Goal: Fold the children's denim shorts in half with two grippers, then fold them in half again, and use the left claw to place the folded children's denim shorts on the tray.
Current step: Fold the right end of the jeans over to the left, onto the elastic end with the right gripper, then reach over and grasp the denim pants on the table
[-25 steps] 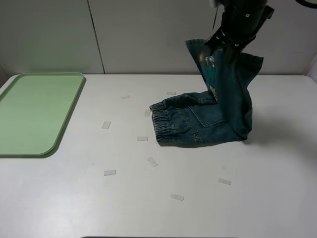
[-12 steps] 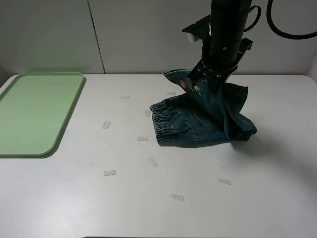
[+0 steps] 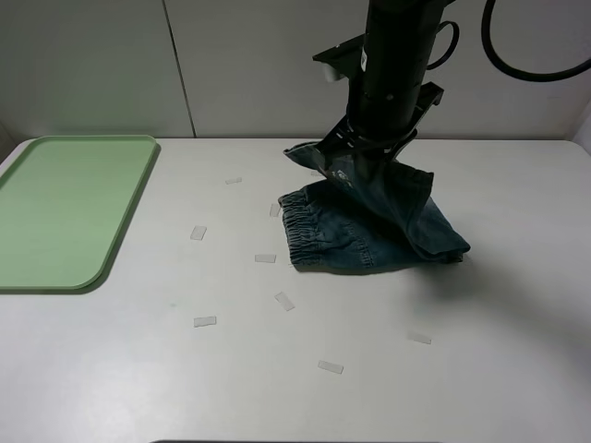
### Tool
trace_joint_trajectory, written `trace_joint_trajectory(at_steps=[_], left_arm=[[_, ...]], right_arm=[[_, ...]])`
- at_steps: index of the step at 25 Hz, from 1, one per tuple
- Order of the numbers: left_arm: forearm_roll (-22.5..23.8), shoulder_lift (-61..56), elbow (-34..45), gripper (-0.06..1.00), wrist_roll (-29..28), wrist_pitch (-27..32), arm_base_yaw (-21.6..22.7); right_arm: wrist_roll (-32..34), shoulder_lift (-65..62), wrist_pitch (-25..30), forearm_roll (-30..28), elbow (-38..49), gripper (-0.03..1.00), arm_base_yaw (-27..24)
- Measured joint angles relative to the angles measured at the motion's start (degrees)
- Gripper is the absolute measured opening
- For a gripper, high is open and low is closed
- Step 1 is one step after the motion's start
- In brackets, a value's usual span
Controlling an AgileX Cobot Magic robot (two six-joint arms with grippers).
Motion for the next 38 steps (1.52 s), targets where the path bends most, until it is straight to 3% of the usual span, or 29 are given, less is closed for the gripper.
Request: trace_joint_trajectory(at_steps=[2, 6, 22, 38], left_arm=[[0.0, 0.0, 0.0, 0.95, 0.0, 0.0, 0.0], [0.0, 0.0, 0.0, 0.95, 0.0, 0.0, 0.0], [0.0, 0.0, 0.0, 0.95, 0.0, 0.0, 0.0], [0.0, 0.0, 0.0, 0.95, 0.0, 0.0, 0.0]], right_arm=[[2.3, 0.0, -1.1, 0.7, 0.0, 0.57, 1.0], [4.3, 0.0, -2.0, 0.8, 0.0, 0.68, 2.5], [2.9, -2.1, 1.8, -1.6, 0.2, 0.69, 2.8], [2.6, -25.3, 2.1, 3.9, 0.3, 0.69, 2.8]])
